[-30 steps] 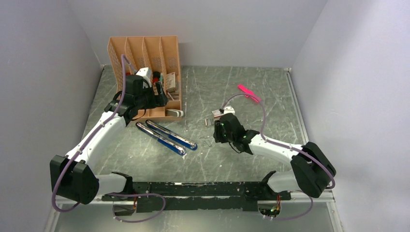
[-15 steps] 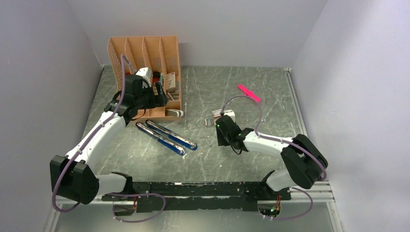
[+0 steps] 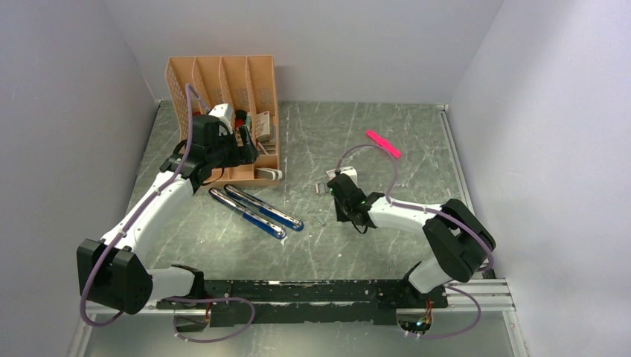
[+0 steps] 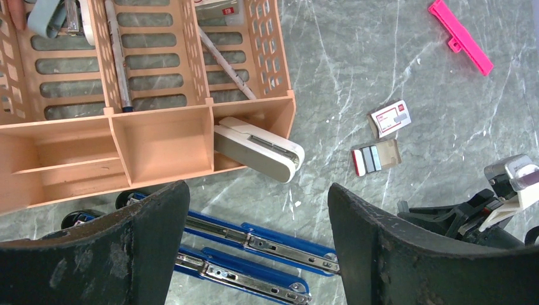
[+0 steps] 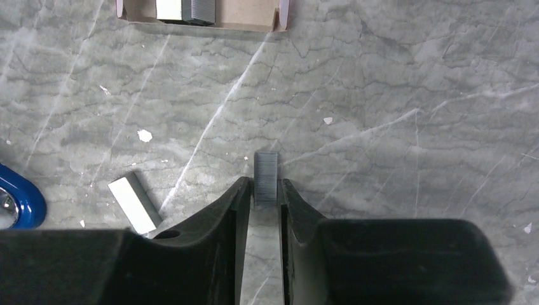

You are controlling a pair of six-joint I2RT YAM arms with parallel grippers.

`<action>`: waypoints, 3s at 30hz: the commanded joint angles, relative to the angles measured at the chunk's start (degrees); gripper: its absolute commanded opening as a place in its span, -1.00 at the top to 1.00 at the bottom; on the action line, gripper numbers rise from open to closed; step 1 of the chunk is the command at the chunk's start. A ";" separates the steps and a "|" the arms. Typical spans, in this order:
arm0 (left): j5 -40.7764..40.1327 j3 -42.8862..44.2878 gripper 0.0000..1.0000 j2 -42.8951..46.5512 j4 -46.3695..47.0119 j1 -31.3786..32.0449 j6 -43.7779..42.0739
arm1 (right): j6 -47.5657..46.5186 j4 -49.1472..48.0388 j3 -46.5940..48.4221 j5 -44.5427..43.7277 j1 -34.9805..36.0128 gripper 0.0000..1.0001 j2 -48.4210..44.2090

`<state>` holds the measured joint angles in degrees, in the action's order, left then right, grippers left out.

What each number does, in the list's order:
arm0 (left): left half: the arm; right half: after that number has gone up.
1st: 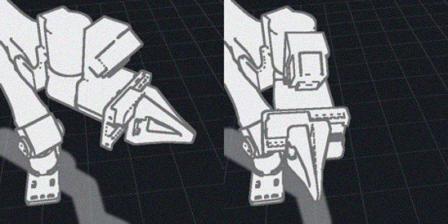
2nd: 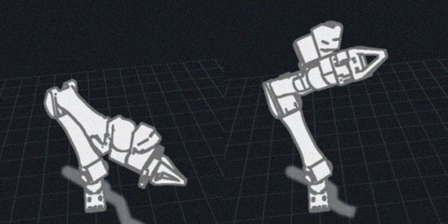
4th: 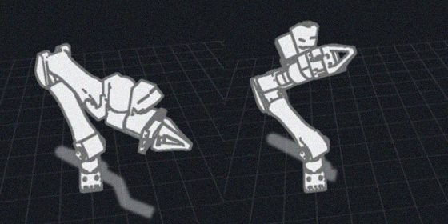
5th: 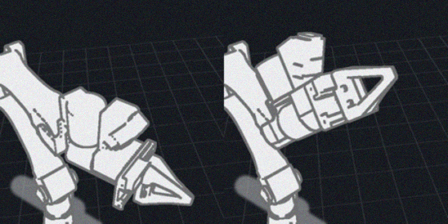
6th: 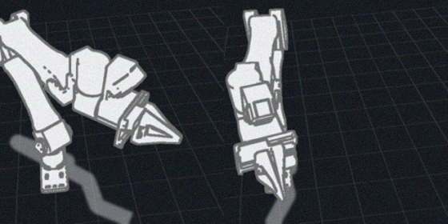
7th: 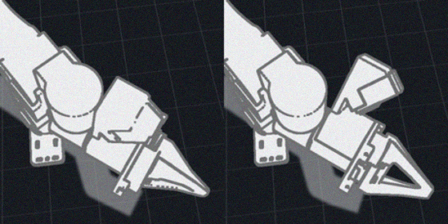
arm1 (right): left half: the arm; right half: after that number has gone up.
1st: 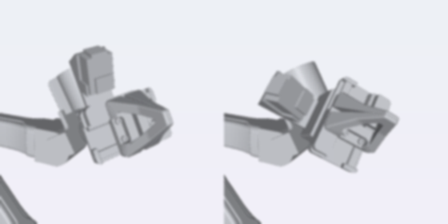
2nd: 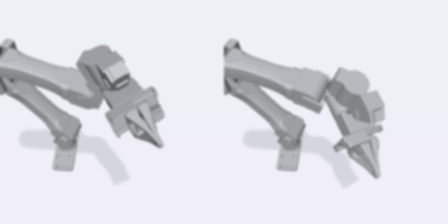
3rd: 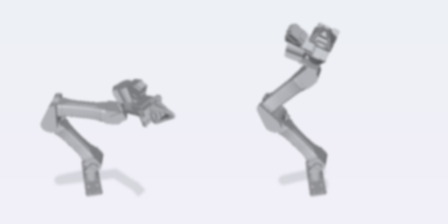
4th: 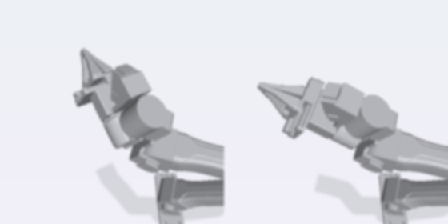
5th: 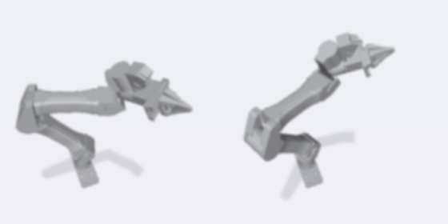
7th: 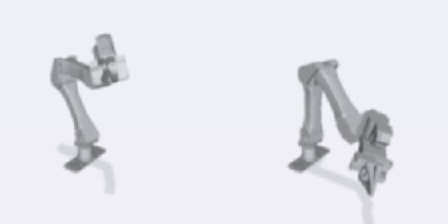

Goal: Load the staples into the stapler
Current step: Pick up the staple from the center of the board.

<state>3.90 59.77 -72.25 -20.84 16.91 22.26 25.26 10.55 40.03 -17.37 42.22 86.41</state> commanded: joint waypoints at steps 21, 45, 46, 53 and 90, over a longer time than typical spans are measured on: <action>17.88 -12.71 -0.66 12.62 27.74 -0.91 4.47 | -4.84 -25.91 -9.16 6.51 -0.01 1.00 -24.48; 52.84 -36.34 -0.15 13.38 103.54 11.90 2.61 | -7.38 -105.46 -27.11 43.50 0.37 1.00 -17.14; 52.31 -35.46 -0.17 13.89 99.11 13.76 -1.53 | -7.93 -104.50 -26.95 44.29 0.48 1.00 -17.68; 50.56 -34.63 -0.28 12.67 98.00 17.54 -4.39 | -10.47 -100.93 -26.74 48.09 1.52 1.00 -20.95; 56.48 -31.37 0.22 5.71 97.97 23.64 -2.85 | -17.35 -96.25 -25.57 48.13 6.36 1.00 -23.84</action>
<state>58.08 26.85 -66.57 74.98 39.97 19.53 8.73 -82.89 13.50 31.53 48.18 63.46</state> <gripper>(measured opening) 0.382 0.184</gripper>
